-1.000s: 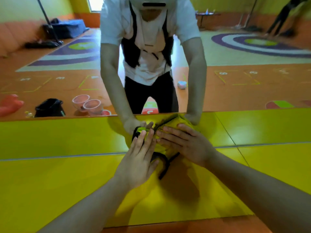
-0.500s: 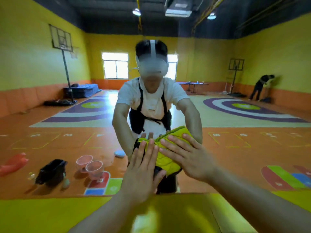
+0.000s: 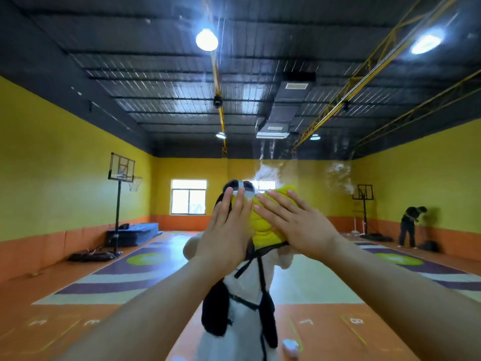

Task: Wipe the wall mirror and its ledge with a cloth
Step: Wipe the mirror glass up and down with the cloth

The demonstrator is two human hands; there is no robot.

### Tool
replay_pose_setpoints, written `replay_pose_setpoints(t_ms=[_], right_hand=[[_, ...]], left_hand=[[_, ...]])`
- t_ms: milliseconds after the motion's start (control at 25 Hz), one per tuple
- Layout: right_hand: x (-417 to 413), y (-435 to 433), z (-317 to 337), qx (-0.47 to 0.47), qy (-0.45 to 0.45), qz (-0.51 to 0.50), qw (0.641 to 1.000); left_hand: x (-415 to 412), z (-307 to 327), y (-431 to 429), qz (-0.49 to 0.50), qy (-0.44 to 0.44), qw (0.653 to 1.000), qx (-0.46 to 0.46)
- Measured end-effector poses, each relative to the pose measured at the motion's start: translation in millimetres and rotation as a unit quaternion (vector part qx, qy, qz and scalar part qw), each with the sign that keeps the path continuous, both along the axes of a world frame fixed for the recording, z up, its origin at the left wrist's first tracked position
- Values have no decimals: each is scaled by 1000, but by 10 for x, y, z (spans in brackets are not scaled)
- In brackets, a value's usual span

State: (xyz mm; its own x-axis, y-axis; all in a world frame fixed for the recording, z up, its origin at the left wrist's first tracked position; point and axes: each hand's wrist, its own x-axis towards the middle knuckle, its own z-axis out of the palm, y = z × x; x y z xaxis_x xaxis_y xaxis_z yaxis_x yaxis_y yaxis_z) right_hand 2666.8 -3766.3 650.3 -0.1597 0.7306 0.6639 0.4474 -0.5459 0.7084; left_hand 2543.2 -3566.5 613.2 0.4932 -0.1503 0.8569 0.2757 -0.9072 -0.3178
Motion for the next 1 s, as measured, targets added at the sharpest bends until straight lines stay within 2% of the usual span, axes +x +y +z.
replay_pose_setpoints(t_ms=[120,240,320,400,480,560,640,720,760,840,920,1000], right_hand=[[76,36,625,55,20,14,998],[123,93,1459,116,34,39,992],[115,117,2057,148,68,51,985],[103,127,2453,161,106,49,980],[68,112,2583,149,127,40,980],[-29,67,2570,129,190,58,971],[-200,68,2604,118,281,86,948],[-331,162,2639,178,321,137,920],[-374,231,2614,223,314,156,909],[-345,381,2479,281,252,139,916],[-222,492,2330,296,179,98,933],[-96,525,2292,305,139,102,937]], left_hand=[[99,783,22,11,-17,999,27],[150,1826,51,14,-34,997,61],[144,2540,4,31,-28,998,51],[116,2997,-85,43,-14,998,33],[99,3109,-121,31,-10,999,37],[47,2930,-104,-18,-6,999,40],[-22,2724,-135,-132,2,991,-30],[-38,2691,-280,-215,-57,966,-130],[-12,2720,-358,-218,-100,957,-162],[111,2749,-452,-183,-147,956,-177],[292,2681,-417,-126,-168,968,-136],[456,2560,-320,-71,-201,972,-95]])
